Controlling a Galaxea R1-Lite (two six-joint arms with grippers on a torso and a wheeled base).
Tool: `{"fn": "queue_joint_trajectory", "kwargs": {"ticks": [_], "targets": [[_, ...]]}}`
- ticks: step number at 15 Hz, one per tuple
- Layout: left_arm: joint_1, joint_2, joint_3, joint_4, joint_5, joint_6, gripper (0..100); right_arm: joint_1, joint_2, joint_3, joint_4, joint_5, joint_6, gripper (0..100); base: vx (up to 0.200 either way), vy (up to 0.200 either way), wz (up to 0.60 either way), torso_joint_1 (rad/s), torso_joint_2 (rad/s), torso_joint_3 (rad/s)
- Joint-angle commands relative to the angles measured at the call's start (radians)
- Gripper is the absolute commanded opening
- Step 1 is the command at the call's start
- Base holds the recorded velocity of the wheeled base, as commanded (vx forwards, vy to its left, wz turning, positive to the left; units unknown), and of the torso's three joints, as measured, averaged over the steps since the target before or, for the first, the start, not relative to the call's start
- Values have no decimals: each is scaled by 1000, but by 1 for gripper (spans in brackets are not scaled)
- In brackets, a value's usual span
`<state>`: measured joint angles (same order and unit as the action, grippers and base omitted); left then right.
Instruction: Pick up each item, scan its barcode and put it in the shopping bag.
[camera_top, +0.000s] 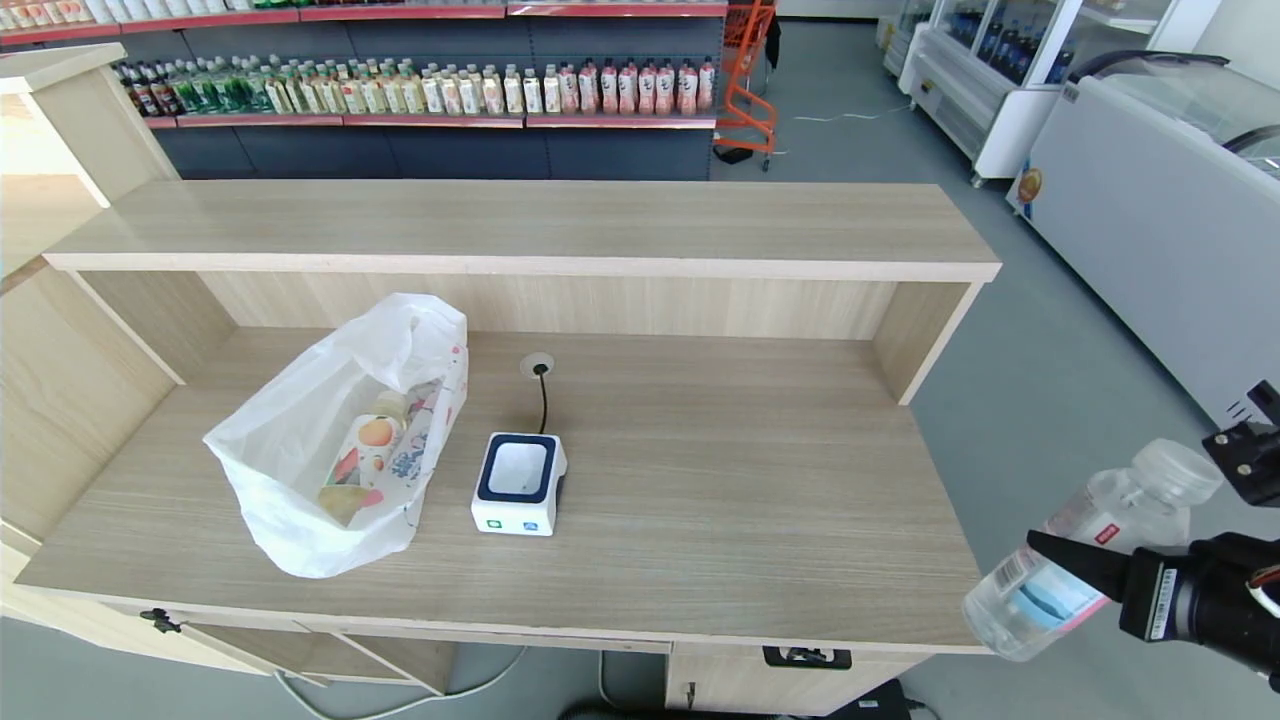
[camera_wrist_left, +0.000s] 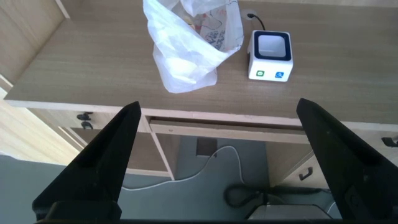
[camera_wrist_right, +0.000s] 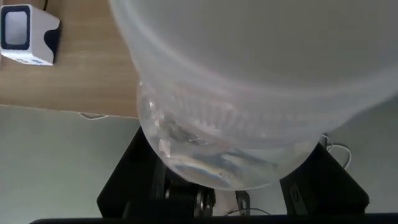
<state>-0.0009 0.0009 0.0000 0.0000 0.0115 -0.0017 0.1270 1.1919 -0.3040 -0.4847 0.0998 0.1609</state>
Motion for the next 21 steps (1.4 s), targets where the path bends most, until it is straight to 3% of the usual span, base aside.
{"fn": "queue_joint_trajectory", "kwargs": {"ticks": [1,4,11,21], "targets": [[-1,1,0,0,1,0,100,-7,-28,-49,55,-17,54,0,0,0,0,0,0,0],[-1,1,0,0,1,-3,100,-1,-57,-72,117,-15,85,0,0,0,0,0,0,0],[-1,1,0,0,2,-4,100,19,-81,-125,233,1,170,0,0,200,0,2,2,5],[-1,-1,0,0,1,-4,100,52,-23,-191,238,3,212,0,0,200,0,2,0,0]]}}
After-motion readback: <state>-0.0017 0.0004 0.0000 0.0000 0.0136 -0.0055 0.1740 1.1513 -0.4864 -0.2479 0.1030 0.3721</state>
